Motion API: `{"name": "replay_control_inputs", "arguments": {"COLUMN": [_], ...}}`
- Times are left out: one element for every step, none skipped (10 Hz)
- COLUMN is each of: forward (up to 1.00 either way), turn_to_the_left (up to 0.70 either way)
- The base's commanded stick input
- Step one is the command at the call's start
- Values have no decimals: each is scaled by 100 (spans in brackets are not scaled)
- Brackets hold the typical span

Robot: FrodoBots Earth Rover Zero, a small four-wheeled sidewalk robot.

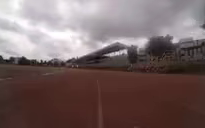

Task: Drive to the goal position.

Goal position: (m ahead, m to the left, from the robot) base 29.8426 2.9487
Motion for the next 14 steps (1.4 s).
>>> {"name": "replay_control_inputs", "arguments": {"forward": [70,70,70,70,70,70,70,70,70,70,70,70,70,70], "turn_to_the_left": [0,0,0,0,0,0,0,0,0,0,0,0,0,0]}}
